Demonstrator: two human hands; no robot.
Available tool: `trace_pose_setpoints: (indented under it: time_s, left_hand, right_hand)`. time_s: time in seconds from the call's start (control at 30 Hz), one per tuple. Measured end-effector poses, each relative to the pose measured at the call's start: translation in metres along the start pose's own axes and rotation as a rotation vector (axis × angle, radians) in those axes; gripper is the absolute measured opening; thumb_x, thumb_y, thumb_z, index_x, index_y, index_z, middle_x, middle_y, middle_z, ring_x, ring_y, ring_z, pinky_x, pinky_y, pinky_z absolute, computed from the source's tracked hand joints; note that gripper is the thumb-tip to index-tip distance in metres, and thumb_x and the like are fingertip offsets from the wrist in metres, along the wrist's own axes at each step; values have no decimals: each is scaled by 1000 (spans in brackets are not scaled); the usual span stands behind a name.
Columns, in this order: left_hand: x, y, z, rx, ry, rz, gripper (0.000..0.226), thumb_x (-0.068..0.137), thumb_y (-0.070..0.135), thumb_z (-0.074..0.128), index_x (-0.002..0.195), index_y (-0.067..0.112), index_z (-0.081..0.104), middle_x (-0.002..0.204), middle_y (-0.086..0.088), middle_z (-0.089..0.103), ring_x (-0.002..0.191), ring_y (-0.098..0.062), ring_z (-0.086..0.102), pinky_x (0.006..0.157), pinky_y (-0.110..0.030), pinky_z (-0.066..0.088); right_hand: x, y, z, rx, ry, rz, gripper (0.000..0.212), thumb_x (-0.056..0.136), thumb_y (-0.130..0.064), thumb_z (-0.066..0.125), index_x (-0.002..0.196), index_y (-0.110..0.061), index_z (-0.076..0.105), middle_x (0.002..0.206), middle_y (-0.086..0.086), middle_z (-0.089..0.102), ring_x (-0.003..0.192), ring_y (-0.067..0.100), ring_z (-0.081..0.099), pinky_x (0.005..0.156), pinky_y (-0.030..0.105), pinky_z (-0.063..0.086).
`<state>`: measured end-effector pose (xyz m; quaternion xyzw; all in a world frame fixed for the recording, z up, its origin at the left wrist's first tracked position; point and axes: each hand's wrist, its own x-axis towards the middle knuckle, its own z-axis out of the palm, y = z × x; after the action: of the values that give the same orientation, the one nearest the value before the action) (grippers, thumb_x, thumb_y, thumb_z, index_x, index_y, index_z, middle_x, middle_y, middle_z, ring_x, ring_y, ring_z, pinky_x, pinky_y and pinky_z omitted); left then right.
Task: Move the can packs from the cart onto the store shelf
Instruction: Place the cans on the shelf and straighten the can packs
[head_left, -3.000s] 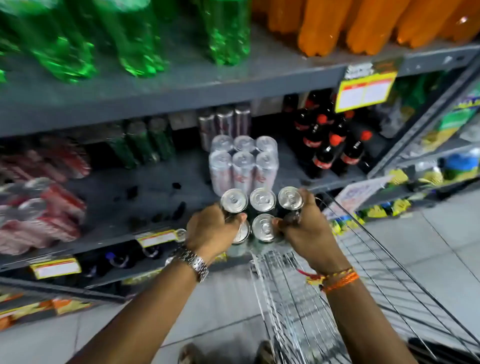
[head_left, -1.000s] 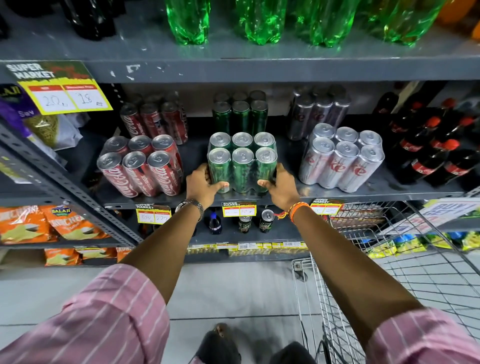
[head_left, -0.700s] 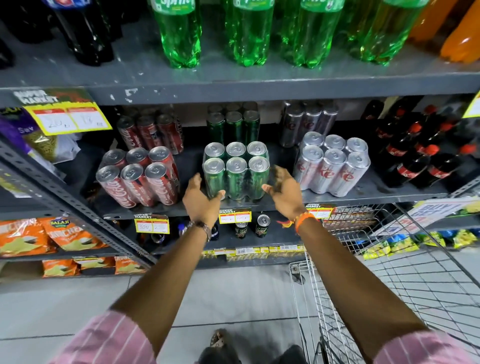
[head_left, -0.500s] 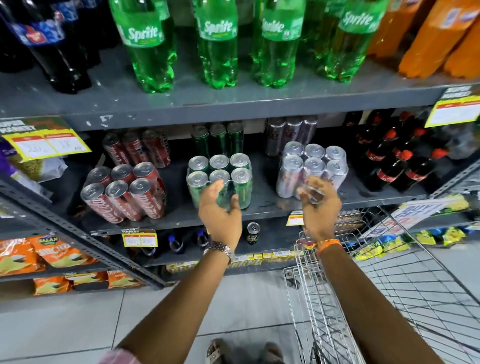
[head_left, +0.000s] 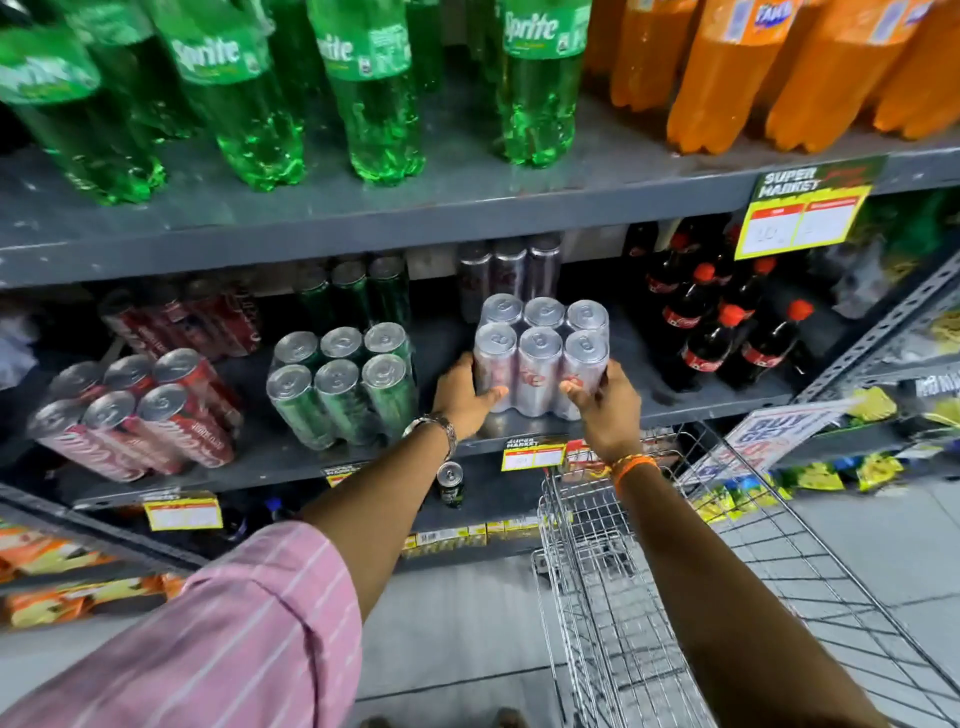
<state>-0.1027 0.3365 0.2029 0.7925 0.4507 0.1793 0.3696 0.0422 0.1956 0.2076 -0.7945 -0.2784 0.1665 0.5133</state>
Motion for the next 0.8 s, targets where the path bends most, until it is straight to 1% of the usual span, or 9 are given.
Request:
trace_pose_setpoints:
  time_s: [0.07,0.1,0.13,0.17,0.23,0.3,0.47,0.67,0.8]
  left_hand:
    - [0,-3,7,-45,35,-10,49,78,27,76,119,5,60,117,-10,72,108,-28,69,90,-36,54]
    - [-1,-5,10,-96,48,-21,49,77,26,78,119,5,61,116,-11,73,108,-28,70,91,-37,55]
    - [-3,-6,13,-141,56,-36,50,76,23,79,119,5,62,116,-12,73,108,-28,70,93,-39,55]
    - [-5,-8,16,-174,67,-50,51,74,21,81,118,4,63,115,-13,73,108,-28,71,93,-42,55]
    - [-9,-11,20,-199,98,-74,49,70,20,83,113,2,64,110,-14,74,103,-29,72,91,-44,57]
    - [-13,-11,23,-216,128,-87,48,69,20,83,109,2,65,108,-13,75,101,-29,72,89,-44,57]
    - [-18,-6,21,-168,160,-94,44,66,23,84,104,6,69,104,-8,77,94,-23,74,84,-41,59]
    - [-24,-2,23,-164,202,-85,45,66,25,86,104,7,71,103,-8,77,91,-19,75,81,-37,61]
    - [-26,-1,23,-169,191,-87,45,68,22,85,107,6,70,105,-8,77,92,-18,74,83,-37,61]
  right_hand:
    - [4,5,0,-7,-9,-30,45,86,-13,75,128,-6,59,117,1,67,107,13,61,80,-4,38]
    - [7,7,-2,-12,-21,-41,43,87,-11,73,127,-6,59,116,2,68,106,14,61,74,-9,36]
    - [11,8,-4,-13,-43,-39,41,89,-8,71,128,-6,58,118,5,69,106,15,63,77,-8,38]
    - [15,8,-6,-4,-83,-26,43,89,-6,70,130,-6,56,121,9,70,110,16,64,86,-2,44]
    - [23,8,-11,-4,-166,-3,48,89,-2,69,135,-6,52,126,11,69,120,23,64,105,29,52]
    - [28,7,-15,-7,-221,0,51,90,-4,69,137,-5,49,129,14,67,123,28,63,109,46,49]
    - [28,6,-21,-59,-239,-41,53,91,-15,70,139,-5,47,130,12,67,121,26,63,108,46,49]
    - [32,7,-21,-66,-249,-51,54,92,-14,68,141,-7,46,132,9,66,120,20,61,108,36,48]
    - [32,10,-20,-42,-246,-29,50,92,-11,68,138,-7,47,127,6,66,116,17,61,109,40,49]
